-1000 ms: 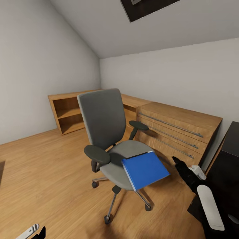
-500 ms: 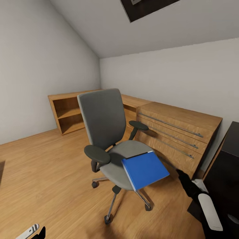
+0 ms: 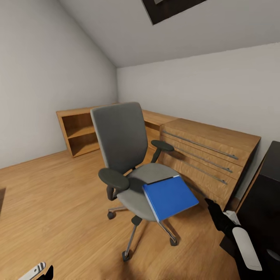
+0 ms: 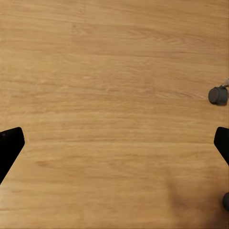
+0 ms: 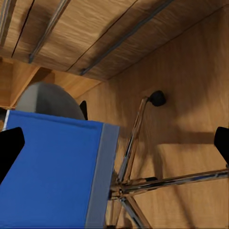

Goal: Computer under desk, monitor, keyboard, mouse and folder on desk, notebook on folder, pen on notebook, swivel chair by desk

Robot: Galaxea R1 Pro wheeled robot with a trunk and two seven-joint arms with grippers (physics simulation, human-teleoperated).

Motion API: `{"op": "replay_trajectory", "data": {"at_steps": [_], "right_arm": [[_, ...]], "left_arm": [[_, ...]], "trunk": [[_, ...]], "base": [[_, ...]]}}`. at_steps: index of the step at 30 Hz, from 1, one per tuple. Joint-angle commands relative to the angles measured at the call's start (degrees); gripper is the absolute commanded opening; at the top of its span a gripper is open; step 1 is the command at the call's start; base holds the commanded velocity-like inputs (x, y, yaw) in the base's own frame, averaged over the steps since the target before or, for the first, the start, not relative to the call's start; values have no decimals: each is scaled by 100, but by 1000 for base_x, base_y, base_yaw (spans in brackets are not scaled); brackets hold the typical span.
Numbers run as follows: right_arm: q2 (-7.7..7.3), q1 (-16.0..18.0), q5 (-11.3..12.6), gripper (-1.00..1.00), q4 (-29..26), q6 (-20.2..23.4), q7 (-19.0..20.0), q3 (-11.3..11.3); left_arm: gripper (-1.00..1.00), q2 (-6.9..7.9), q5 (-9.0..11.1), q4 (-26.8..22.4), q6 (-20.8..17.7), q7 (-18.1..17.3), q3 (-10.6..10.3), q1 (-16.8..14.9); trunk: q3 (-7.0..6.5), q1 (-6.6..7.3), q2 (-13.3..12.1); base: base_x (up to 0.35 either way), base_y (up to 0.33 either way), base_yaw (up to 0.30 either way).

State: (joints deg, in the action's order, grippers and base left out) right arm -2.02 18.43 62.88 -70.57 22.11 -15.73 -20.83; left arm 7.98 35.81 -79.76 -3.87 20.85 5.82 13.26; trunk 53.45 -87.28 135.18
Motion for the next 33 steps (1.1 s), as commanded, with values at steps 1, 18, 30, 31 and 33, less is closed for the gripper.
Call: {"op": "replay_trajectory", "data": {"at_steps": [1,18,30,31,33], "right_arm": [[0,3,67,100,-10,33,-44,-5],[36,3,161,100,-573,78,-29,59],[51,-2,159,100,-537,63,430,150],[47,-5,162,100,-385,71,984,149],[39,-5,167,100,-218,76,1308,143]], "left_arm": [[100,2,28,-13,-26,24,-2,1],[100,-7,29,-6,-22,33,-4,1],[100,-7,31,-4,-21,33,-2,1],[100,-7,31,-4,-19,33,-3,1],[100,-7,31,-4,-22,33,-2,1]], "trunk": [[23,-22,44],[328,-395,726],[586,-465,819],[608,-468,821],[652,-473,823]], "base": [[0,0,0],[0,0,0],[0,0,0],[0,0,0],[0,0,0]]}}
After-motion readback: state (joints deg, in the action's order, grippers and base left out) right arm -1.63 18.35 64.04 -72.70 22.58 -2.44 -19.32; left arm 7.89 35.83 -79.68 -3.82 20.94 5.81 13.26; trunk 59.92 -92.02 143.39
